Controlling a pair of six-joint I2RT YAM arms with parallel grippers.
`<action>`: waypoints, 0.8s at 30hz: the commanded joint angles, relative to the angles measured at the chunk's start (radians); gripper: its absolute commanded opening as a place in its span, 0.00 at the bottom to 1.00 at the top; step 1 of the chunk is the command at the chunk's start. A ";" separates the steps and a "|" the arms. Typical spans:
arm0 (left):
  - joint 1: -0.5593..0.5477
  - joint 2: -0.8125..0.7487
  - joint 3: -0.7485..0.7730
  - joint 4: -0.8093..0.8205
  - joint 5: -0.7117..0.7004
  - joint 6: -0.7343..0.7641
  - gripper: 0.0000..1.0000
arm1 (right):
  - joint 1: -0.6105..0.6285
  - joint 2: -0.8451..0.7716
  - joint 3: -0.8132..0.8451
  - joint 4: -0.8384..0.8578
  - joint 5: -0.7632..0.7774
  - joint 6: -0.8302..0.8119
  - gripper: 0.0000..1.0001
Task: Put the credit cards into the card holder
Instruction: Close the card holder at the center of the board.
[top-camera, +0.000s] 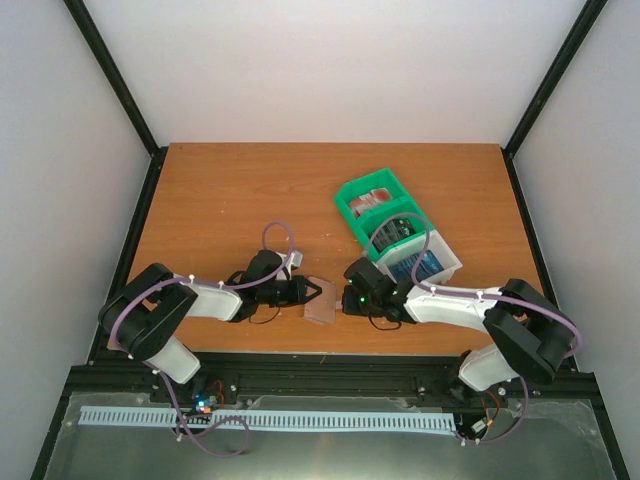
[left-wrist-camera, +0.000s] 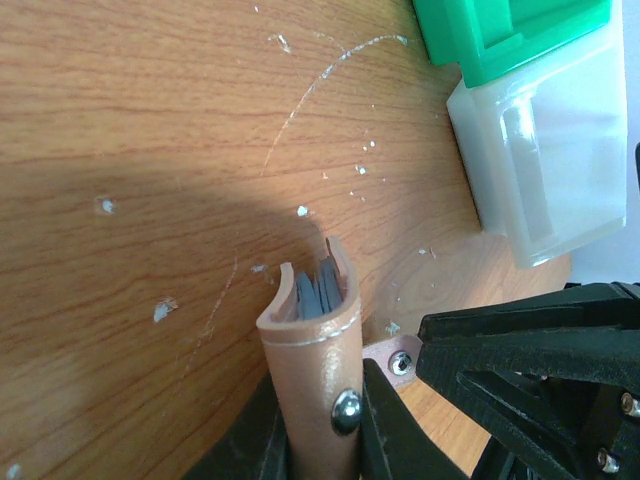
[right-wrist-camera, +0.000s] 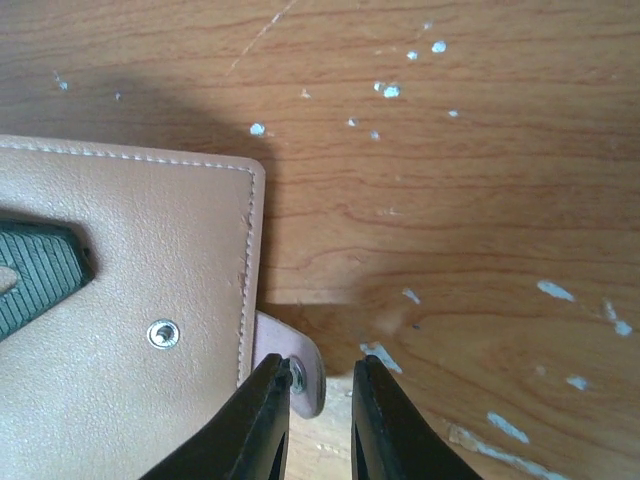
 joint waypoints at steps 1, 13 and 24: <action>-0.004 0.013 0.016 -0.040 -0.037 0.027 0.01 | -0.017 0.024 0.011 0.046 -0.019 -0.005 0.20; -0.004 0.014 0.015 -0.046 -0.037 0.024 0.01 | -0.021 0.028 0.007 0.089 -0.057 -0.013 0.03; -0.004 -0.075 0.043 -0.264 -0.148 0.023 0.66 | -0.024 -0.016 0.072 -0.101 0.057 -0.076 0.03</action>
